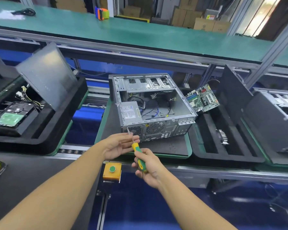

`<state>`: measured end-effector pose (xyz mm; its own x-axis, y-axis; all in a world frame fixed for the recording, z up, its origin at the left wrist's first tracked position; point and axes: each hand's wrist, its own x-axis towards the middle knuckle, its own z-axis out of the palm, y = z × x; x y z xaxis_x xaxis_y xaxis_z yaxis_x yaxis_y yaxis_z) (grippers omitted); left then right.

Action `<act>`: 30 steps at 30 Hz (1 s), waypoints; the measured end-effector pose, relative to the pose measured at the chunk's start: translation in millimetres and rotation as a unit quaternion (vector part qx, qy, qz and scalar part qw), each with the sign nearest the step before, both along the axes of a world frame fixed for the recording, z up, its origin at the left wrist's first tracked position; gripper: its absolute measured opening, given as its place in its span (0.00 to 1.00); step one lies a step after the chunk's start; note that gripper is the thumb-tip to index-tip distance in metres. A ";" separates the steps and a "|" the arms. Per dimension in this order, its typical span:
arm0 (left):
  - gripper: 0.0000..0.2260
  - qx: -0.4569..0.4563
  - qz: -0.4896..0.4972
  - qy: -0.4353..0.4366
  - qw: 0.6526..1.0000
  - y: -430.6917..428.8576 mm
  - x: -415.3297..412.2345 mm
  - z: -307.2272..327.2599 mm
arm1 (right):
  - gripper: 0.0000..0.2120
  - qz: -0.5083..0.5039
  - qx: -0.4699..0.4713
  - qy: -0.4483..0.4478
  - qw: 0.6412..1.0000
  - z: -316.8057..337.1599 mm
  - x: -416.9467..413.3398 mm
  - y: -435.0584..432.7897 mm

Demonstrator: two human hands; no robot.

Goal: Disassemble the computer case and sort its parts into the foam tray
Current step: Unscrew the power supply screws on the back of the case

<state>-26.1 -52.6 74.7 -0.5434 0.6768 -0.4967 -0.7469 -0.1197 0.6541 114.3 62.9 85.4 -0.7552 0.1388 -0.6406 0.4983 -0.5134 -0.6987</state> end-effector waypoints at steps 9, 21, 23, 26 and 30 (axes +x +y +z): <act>0.09 -0.082 0.030 0.012 0.996 6.0 -3.4 -6.2 | 0.12 -0.025 -0.090 -0.023 0.995 4.2 -3.1 -0.9; 0.09 -0.054 0.105 -0.044 0.992 10.5 -7.5 1.0 | 0.09 0.032 -0.023 0.003 0.999 1.6 -3.0 -4.7; 0.09 -0.075 0.143 -0.068 0.985 19.3 -7.9 4.5 | 0.07 0.036 -0.006 0.005 0.999 0.8 -2.9 -5.5; 0.08 -0.089 0.172 -0.079 0.978 27.2 -4.9 5.4 | 0.07 0.037 -0.001 0.000 0.999 1.3 -4.1 -4.8; 0.07 -0.092 0.168 -0.066 0.979 25.5 -4.4 3.6 | 0.05 0.033 -0.012 -0.007 0.999 0.3 -2.5 0.0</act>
<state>-30.5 -27.2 78.3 -0.6422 0.3644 -0.6744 -0.7657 -0.2624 0.5873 111.8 62.9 85.7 -0.7530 0.0737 -0.6539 0.5410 -0.4962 -0.6790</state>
